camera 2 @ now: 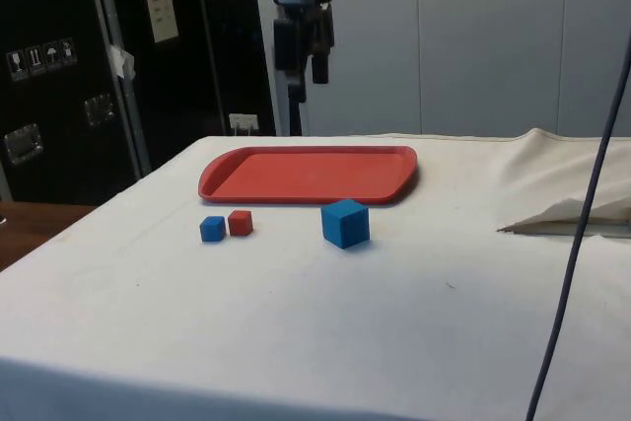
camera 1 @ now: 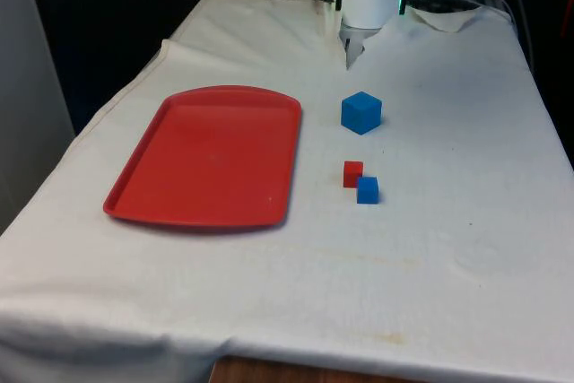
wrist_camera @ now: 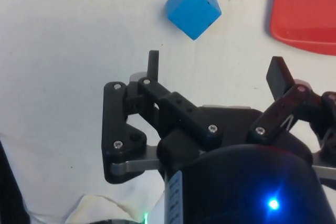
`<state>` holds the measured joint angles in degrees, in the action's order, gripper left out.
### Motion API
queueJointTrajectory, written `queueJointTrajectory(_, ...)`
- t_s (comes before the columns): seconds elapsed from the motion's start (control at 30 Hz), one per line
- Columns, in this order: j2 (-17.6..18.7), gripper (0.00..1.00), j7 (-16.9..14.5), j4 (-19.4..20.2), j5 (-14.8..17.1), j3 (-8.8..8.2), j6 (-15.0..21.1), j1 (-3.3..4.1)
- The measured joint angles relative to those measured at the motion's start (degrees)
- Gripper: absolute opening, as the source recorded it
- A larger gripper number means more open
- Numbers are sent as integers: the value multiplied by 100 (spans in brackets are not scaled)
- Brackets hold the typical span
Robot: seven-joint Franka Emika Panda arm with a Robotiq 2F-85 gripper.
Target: Pick up the largest block and place it onto the tray.
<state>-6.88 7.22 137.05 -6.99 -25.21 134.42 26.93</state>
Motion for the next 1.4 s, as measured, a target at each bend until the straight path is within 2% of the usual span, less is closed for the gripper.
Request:
queueJointTrajectory(0.17,34,100,69,252,-11,0,309,-23)
queueJointTrajectory(0.43,223,100,275,384,-11,0,625,-40)
queueJointTrajectory(1.4,785,100,1301,590,-6,0,1169,-46)
